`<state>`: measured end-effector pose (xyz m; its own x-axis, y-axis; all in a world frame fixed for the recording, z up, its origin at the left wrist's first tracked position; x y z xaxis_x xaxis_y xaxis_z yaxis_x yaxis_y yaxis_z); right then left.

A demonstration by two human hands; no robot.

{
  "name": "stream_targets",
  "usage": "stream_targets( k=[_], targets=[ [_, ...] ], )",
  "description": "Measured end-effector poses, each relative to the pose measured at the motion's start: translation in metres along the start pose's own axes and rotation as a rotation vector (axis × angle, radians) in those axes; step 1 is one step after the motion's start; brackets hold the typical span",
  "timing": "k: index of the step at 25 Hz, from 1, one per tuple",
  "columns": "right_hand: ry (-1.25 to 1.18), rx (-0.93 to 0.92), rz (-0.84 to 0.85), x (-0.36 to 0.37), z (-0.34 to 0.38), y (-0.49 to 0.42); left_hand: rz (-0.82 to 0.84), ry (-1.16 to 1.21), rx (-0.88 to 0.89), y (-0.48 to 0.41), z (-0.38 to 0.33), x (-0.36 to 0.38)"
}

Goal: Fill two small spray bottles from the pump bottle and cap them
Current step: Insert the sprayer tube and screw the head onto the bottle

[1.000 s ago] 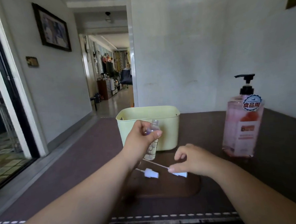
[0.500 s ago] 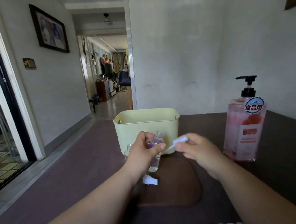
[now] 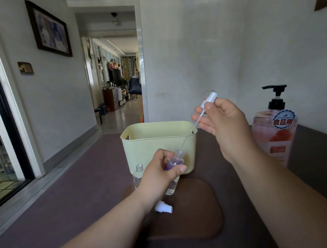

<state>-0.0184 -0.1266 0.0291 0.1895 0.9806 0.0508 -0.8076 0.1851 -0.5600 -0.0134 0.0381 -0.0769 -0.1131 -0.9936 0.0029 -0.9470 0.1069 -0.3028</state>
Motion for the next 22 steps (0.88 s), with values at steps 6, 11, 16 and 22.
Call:
stream_targets(
  k=[6,11,16,22],
  targets=[
    [0.101,0.093,0.122,0.01,-0.025,0.012,0.009,0.024,0.013,0.002,-0.003,0.004],
    [0.264,0.189,0.28,0.019,-0.055,0.038,-0.001,-0.007,0.053,-0.002,-0.005,0.005],
    [0.364,0.212,0.252,0.022,-0.067,0.039,-0.027,-0.02,0.043,-0.002,-0.002,0.003],
    [0.251,0.266,0.354,0.021,-0.07,0.036,-0.025,0.022,0.045,-0.002,-0.002,-0.001]
  ],
)
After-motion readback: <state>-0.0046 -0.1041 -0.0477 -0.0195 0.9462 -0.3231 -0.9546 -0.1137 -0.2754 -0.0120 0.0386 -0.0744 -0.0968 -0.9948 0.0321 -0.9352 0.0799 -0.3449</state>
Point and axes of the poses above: each hand's wrist, its own y-axis away from the middle knuckle, its own x-axis out of the palm, z = x × y, the point moved 1 cm from there along -y, towards the middle knuckle, and after that the axes turned 8 degrees about y, right-handed, at the moved point
